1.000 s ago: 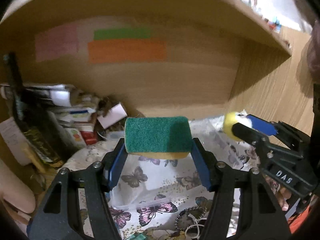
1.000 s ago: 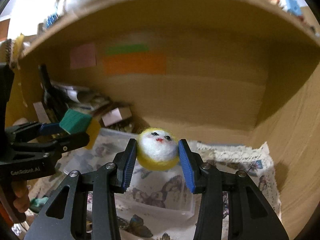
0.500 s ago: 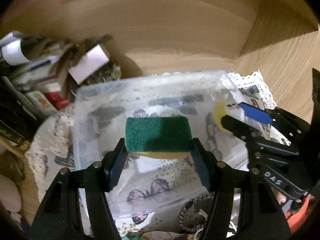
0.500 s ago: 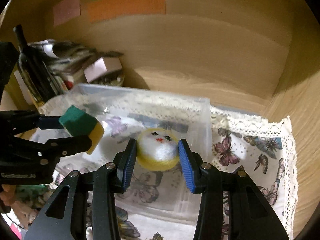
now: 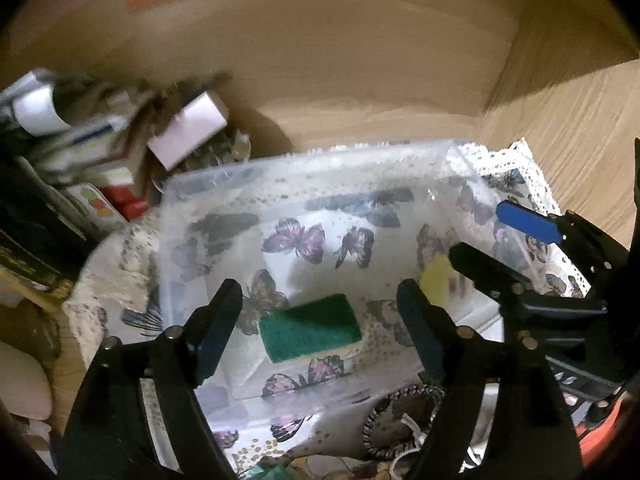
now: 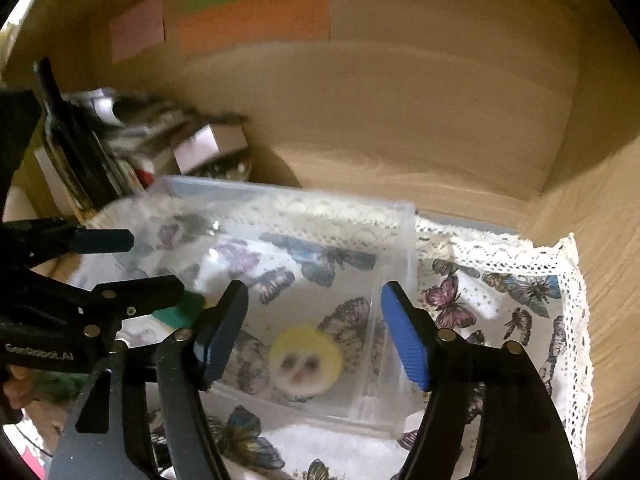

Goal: Organize soft objects
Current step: 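Carry the ball with the right tool into the clear box while the left tool drops the sponge in, then grasp the white drawstring pouch with the right tool while the left tool grasps the green sock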

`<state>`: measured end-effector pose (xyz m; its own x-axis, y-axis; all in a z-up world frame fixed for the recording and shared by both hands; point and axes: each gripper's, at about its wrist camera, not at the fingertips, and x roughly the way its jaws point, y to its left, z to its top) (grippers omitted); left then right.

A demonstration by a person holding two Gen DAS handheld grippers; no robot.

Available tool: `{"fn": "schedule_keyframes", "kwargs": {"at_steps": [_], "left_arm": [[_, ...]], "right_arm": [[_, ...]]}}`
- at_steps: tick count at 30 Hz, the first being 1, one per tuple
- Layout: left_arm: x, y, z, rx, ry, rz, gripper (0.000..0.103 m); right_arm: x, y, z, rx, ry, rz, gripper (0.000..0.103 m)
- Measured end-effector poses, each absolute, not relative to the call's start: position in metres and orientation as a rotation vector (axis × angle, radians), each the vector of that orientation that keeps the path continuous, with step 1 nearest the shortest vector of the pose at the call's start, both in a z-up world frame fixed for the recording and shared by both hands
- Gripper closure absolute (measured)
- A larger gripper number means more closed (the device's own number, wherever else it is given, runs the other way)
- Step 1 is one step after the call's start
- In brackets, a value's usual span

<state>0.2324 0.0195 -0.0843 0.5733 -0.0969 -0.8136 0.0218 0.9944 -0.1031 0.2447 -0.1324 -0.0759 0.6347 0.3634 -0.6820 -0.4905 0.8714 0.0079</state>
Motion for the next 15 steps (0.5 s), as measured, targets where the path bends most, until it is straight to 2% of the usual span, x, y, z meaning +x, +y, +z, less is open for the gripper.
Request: {"fn": "schedule_keyframes", "kwargs": {"at_steps": [5,8,12,15], "left_arm": [[0.212,0.019,-0.059,-0.058,0.862,-0.054,0.009],[0.194,0.021,-0.044,-0.056,0.802,-0.044,0.006],[0.161,0.026,-0.027,-0.035,0.728,-0.042,0.002],[0.135,0.032,-0.019,-0.011,0.673,-0.018,0.001]], "right_arm": [[0.222,-0.147,-0.046,-0.155,0.636,0.486,0.031],[0.201,-0.157,-0.031,-0.15,0.577,0.482,0.031],[0.167,-0.171,-0.014,-0.145,0.496,0.485,0.023],[0.145,-0.177,-0.009,-0.154,0.451,0.479,0.022]]}}
